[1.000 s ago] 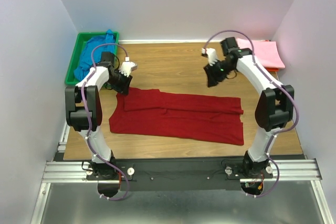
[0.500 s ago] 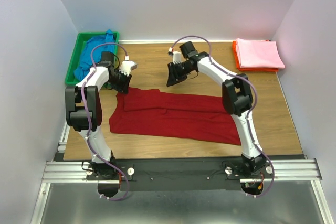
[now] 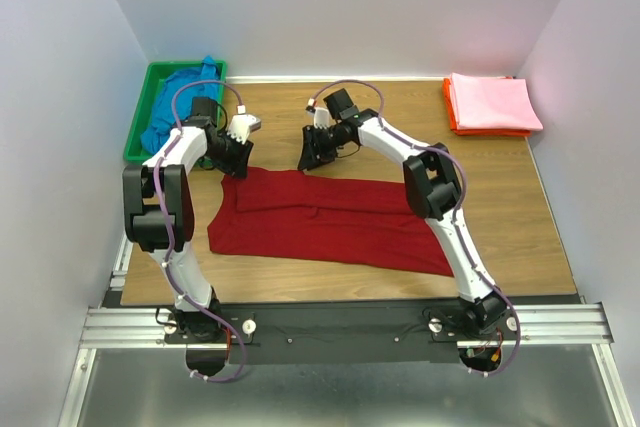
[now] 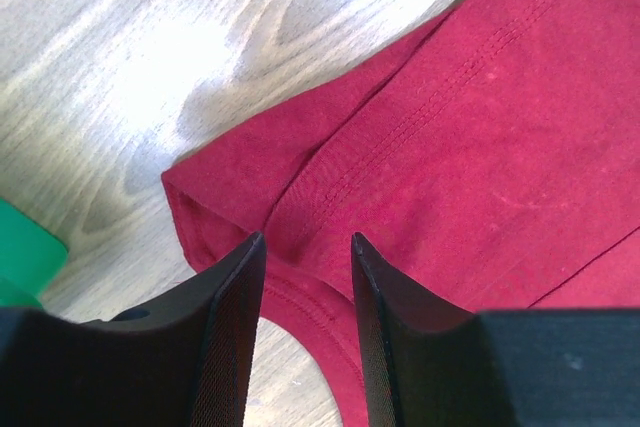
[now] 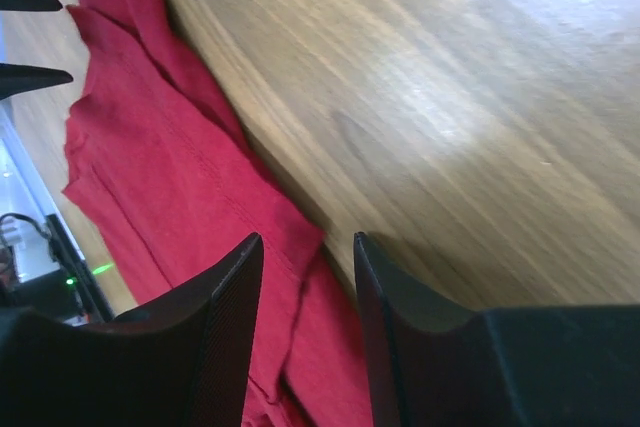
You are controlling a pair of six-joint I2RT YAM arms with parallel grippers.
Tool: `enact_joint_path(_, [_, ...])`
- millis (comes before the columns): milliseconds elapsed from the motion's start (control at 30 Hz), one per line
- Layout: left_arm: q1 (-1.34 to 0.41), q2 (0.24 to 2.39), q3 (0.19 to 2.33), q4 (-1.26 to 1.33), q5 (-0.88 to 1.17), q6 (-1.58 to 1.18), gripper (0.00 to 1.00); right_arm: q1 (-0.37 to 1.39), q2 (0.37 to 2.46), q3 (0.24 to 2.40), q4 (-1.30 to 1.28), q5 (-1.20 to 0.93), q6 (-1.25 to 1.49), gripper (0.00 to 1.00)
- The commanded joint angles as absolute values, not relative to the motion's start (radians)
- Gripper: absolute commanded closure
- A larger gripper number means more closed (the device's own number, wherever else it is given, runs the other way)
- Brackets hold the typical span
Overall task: Fold and stack the t-shirts
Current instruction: Fold the tshirt
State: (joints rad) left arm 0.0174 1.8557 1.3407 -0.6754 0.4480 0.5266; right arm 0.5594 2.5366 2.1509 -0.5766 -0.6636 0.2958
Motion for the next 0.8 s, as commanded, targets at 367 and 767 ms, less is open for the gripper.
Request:
enact_joint_path(367, [0.026,1.835,1.339,-0.657,0.474,0.519,0.61,0.589,2.574,2.158,-0.542,-0.741,0.336,0.67])
enact_joint_path(767, [0.041,1.853,1.328,-0.637,0.440,0.509,0.60,0.592,2.568,2.154,-0.537,-0.759,0.328,0.86])
